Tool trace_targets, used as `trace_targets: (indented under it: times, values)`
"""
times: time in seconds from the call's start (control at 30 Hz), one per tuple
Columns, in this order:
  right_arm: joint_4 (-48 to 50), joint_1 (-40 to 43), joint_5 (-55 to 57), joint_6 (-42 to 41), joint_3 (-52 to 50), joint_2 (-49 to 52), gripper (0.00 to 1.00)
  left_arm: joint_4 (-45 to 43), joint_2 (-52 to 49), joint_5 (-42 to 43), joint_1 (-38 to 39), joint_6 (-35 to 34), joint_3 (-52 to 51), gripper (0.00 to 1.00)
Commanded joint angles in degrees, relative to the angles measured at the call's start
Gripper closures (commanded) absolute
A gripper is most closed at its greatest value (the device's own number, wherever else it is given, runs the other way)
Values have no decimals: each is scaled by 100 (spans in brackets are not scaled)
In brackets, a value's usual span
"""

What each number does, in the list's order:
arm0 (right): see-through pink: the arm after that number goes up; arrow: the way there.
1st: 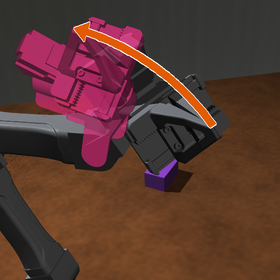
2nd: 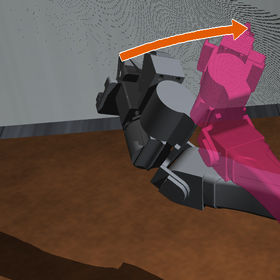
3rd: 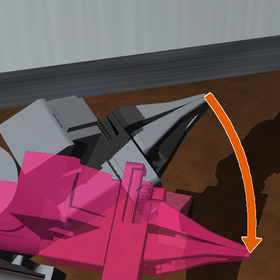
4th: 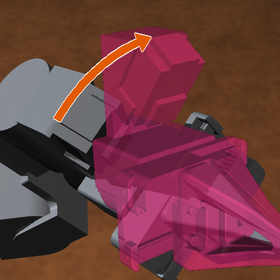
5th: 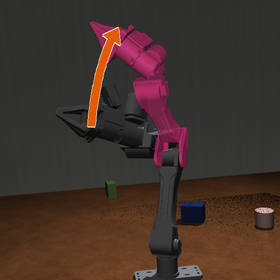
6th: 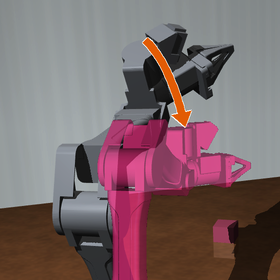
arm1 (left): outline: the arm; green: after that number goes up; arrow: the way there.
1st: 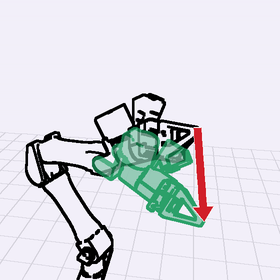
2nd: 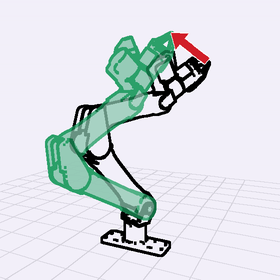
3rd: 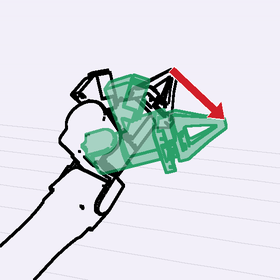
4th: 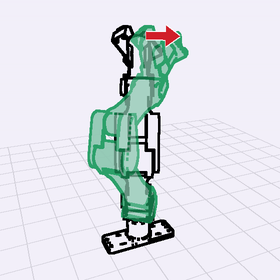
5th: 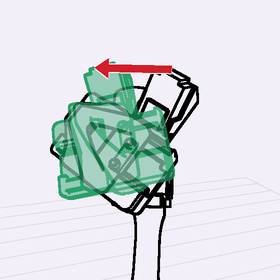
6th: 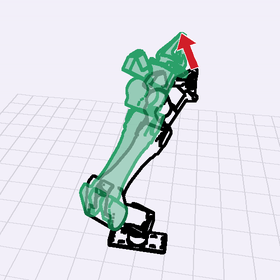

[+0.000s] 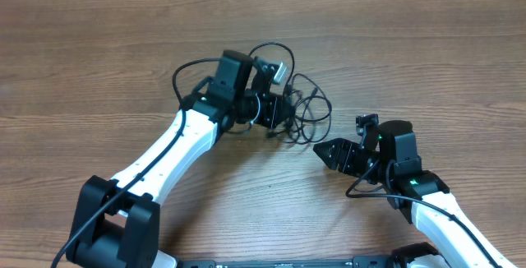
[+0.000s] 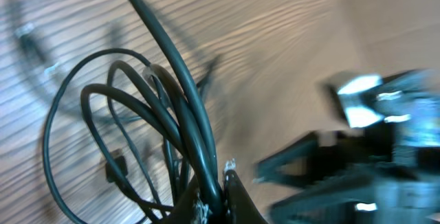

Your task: Untangle cables

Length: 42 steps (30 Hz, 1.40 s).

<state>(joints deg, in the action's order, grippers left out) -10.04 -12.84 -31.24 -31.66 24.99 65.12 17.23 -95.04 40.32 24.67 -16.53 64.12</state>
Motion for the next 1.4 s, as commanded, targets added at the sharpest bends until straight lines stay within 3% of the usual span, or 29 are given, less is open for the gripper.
trace_targets:
  times: [0.0, 0.2, 0.43, 0.5, 0.57, 0.63, 0.67, 0.77, 0.9, 1.03, 1.2, 1.37]
  values:
    - [256, -28, -363, 63, 26, -15, 39, -407, 260, 1615, -116, -654, 74, 96]
    - [826, -28, -597, -179, 26, -15, 38, -1060, 260, 2448, -96, -1397, 74, 96]
    - [1147, -28, -595, -664, 26, -15, 40, -1217, 260, 2726, -92, -1587, 74, 96]
    - [1252, -28, -581, -861, 26, -15, 50, -1224, 260, 2730, -92, -1615, 74, 96]
    - [1257, -28, -382, -1239, 26, -15, 69, -1244, 260, 2778, -92, -1742, 74, 96]
    - [1196, -28, -129, -1751, 26, -15, 80, -1331, 260, 2924, -92, -1838, 74, 96]
    - [1165, -28, -37, -2000, 26, -15, 81, -1364, 260, 2990, -92, -1845, 74, 96]
    - [898, -28, 306, -2461, 24, -15, 69, -1438, 260, 3154, -111, -1843, 74, 96]
    - [332, -26, 844, -2907, 24, -15, 64, -1469, 260, 3263, -151, -1840, 74, 96]
    - [671, -26, 372, -2785, 26, -17, 50, -1456, 260, 3130, -157, -1650, 74, 96]
    - [903, -24, 4, -2704, 26, -17, 48, -1445, 258, 2669, -157, -1390, 74, 96]
    - [380, 72, 221, -2789, 26, -17, 47, -1261, 258, 1703, -184, -1305, 74, 96]
